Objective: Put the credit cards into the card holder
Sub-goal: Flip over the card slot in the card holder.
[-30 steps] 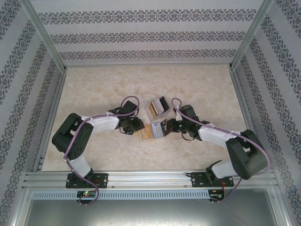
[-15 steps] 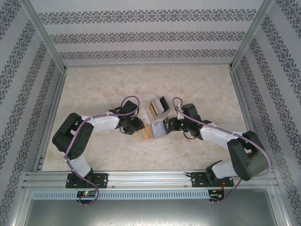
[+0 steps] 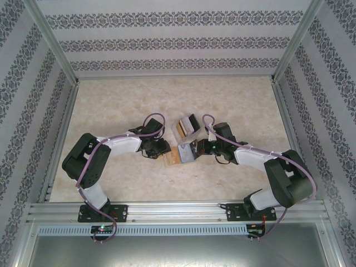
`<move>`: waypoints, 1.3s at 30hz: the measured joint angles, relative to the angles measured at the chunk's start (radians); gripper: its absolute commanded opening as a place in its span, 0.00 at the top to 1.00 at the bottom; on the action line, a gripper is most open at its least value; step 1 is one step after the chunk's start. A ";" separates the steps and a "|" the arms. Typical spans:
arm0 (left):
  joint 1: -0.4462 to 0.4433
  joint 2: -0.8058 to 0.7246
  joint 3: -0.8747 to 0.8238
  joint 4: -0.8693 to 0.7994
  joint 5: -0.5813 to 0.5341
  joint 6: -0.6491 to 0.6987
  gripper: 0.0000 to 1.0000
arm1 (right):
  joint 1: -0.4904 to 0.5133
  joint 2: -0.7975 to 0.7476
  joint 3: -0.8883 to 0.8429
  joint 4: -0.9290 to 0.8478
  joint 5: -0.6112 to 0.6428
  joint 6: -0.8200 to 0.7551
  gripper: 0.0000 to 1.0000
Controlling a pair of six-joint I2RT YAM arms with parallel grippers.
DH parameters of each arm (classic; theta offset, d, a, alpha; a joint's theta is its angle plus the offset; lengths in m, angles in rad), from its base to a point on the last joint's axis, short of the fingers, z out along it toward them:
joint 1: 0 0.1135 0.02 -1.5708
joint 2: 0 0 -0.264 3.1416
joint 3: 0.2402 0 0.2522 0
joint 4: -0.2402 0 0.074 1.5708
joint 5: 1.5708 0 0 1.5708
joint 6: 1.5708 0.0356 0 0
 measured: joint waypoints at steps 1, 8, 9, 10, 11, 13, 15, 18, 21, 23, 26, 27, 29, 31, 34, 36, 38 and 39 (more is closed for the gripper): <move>0.000 0.000 0.000 0.000 0.000 0.000 0.63 | 0.000 0.000 0.000 0.006 -0.005 0.004 0.97; 0.000 0.000 0.000 0.000 0.000 0.000 0.63 | 0.000 -0.009 0.000 0.027 -0.031 0.060 0.97; 0.000 0.000 0.000 0.000 0.000 0.000 0.63 | 0.000 -0.014 0.000 0.029 -0.034 0.068 0.97; 0.000 0.000 0.000 0.000 0.000 0.000 0.63 | 0.000 -0.021 0.000 0.032 -0.038 0.076 0.97; 0.000 0.000 0.000 0.000 0.000 0.000 0.63 | 0.000 -0.027 -0.001 0.034 -0.042 0.081 0.97; 0.000 0.000 0.000 0.000 0.000 0.000 0.63 | 0.001 -0.043 -0.001 0.037 -0.050 0.095 0.97; 0.000 0.000 0.000 0.000 0.000 0.000 0.63 | 0.003 -0.060 -0.001 0.037 -0.053 0.106 0.97; 0.000 0.000 0.000 0.000 0.000 0.000 0.63 | 0.015 -0.076 -0.001 0.040 -0.054 0.114 0.96; 0.000 0.000 0.000 0.000 0.000 0.000 0.64 | 0.033 -0.079 0.000 0.044 -0.062 0.128 0.96; 0.000 0.000 0.000 0.000 0.000 0.000 0.64 | 0.049 -0.079 0.000 0.044 -0.064 0.132 0.96; 0.000 -0.002 0.000 0.000 0.000 0.000 0.64 | 0.074 -0.079 0.003 0.044 -0.064 0.135 0.96; 0.000 -0.003 0.000 0.000 -0.001 0.000 0.64 | 0.080 -0.079 0.006 0.045 -0.064 0.135 0.96; 0.000 -0.004 0.000 0.000 -0.002 0.000 0.64 | 0.088 -0.076 0.012 0.046 -0.064 0.135 0.96; -0.003 -0.005 0.000 0.000 -0.008 0.000 0.63 | 0.089 -0.068 0.019 0.047 -0.064 0.135 0.96; -0.011 -0.011 -0.002 0.001 -0.023 0.000 0.63 | 0.089 -0.061 0.020 0.049 -0.064 0.135 0.96; -0.014 -0.017 -0.008 0.008 -0.031 0.000 0.62 | 0.089 -0.059 0.021 0.049 -0.064 0.135 0.96; -0.020 -0.026 -0.022 0.024 -0.044 0.000 0.62 | 0.089 -0.057 0.022 0.049 -0.064 0.135 0.96; -0.023 -0.031 -0.028 0.031 -0.049 0.000 0.62 | 0.089 -0.055 0.024 0.049 -0.064 0.135 0.96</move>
